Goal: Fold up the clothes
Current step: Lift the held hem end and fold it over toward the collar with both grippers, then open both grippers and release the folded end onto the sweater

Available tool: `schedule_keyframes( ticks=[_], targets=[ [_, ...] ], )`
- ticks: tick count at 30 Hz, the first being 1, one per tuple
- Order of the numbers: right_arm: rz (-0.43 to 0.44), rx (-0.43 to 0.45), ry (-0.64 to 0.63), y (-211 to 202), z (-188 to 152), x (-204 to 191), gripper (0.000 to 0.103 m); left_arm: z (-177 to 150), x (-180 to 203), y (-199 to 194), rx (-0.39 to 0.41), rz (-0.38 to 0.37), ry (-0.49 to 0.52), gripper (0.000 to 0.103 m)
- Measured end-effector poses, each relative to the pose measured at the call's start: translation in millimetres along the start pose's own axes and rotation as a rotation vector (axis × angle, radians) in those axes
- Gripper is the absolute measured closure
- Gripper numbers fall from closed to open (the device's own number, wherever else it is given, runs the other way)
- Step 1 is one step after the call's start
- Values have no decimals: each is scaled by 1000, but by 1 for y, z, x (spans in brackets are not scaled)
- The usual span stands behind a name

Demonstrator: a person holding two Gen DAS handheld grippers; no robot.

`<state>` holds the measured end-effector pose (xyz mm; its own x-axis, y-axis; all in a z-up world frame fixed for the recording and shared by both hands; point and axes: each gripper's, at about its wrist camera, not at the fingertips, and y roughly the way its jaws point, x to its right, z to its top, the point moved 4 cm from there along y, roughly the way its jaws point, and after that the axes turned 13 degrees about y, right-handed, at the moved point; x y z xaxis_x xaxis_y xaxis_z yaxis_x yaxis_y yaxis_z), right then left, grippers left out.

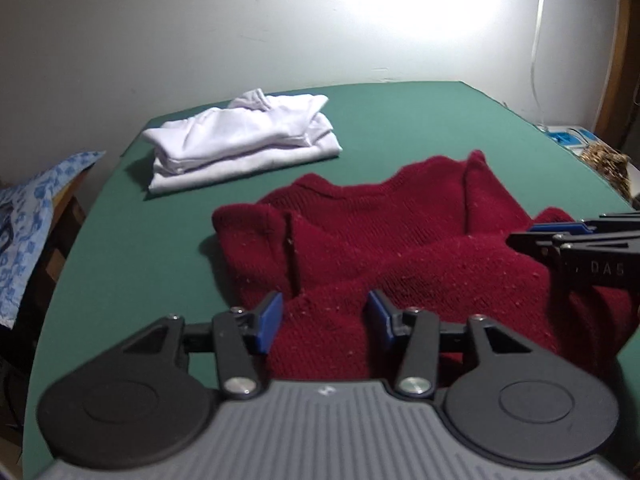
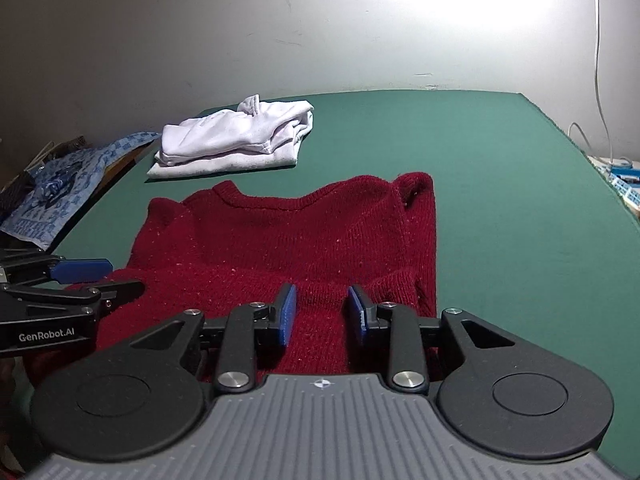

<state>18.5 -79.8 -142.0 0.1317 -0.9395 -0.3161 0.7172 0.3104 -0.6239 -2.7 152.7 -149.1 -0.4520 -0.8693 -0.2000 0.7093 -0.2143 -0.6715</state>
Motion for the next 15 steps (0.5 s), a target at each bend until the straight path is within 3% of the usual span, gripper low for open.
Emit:
schedule_keyframes(
  ticks=[5, 10, 15],
  targets=[
    [-35, 31, -45, 4, -7, -10, 72, 1, -11, 11, -18, -40, -65, 48],
    [-54, 55, -9, -8, -18, -7, 72, -4, -8, 9, -21, -25, -66, 43],
    [-73, 102, -93, 2, -22, -14, 71, -10, -9, 8, -23, -17, -103, 38]
  ],
)
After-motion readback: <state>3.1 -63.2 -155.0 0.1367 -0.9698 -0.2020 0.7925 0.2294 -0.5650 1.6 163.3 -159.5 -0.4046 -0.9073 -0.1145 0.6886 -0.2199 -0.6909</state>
